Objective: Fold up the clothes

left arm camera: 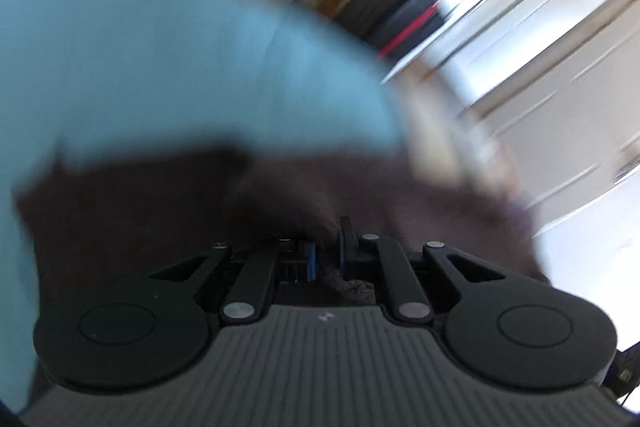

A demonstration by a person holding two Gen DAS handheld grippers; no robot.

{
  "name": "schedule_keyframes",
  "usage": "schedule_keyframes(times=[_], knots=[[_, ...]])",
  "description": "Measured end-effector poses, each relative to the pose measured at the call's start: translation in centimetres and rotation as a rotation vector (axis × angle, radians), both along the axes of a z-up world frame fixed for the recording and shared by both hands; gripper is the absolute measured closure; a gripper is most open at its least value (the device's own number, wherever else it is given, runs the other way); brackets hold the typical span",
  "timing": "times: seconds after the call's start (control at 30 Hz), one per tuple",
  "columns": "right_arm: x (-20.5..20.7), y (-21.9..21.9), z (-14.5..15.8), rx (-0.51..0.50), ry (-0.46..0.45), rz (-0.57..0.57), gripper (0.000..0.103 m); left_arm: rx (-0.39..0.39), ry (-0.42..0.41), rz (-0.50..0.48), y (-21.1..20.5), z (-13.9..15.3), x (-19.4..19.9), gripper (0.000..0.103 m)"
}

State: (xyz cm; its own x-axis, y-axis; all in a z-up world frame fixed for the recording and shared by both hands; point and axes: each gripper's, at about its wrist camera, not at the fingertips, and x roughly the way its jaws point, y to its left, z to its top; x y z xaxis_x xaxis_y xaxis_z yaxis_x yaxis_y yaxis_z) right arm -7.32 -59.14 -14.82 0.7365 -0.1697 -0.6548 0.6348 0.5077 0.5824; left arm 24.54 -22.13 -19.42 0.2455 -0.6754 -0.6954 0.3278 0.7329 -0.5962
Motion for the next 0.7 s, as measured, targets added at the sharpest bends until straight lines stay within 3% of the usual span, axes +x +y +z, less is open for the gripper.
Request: schedule_keyframes(times=[0.03,0.1,0.17,0.2,0.33,0.43,0.5,0.6,0.7], knots=[[0.0,0.0,-1.1,0.080,0.071,-0.002,0.084,0.000,0.031,0.007,0.0,-0.9,-0.1,0.094],[-1.2,-0.1,-1.8,0.185,0.019,-0.017,0.078,-0.027,0.041,0.022,0.3,-0.7,0.1,0.093],[-1.8,-0.9,-1.5,0.189,0.021,-0.046,0.065,-0.008,0.013,0.025,0.1,0.1,0.0,0.092],[-2.1,-1.3,-1.2,0.187,0.024,-0.061,0.063,0.003,-0.011,0.025,-0.6,0.0,0.5,0.092],[-3.5,-1.6,1.0,0.033,0.090,-0.147,0.053,0.051,-0.061,0.014,-1.8,-0.6,0.6,0.091],[-3.3,-1.4,2.4,-0.134,0.143,-0.144,0.048,-0.004,-0.011,0.064,-0.6,-1.5,1.9,0.091],[-2.5,-1.8,2.5,-0.165,0.143,-0.131,0.043,-0.029,-0.040,0.118,1.8,-0.5,2.2,0.091],[-1.8,-2.4,1.8,-0.171,0.149,-0.101,0.039,0.003,-0.149,0.157,2.2,0.0,3.2,0.091],[0.6,-2.5,0.8,-0.183,0.226,-0.055,0.037,-0.002,-0.132,0.148,2.4,-0.3,3.6,0.091]])
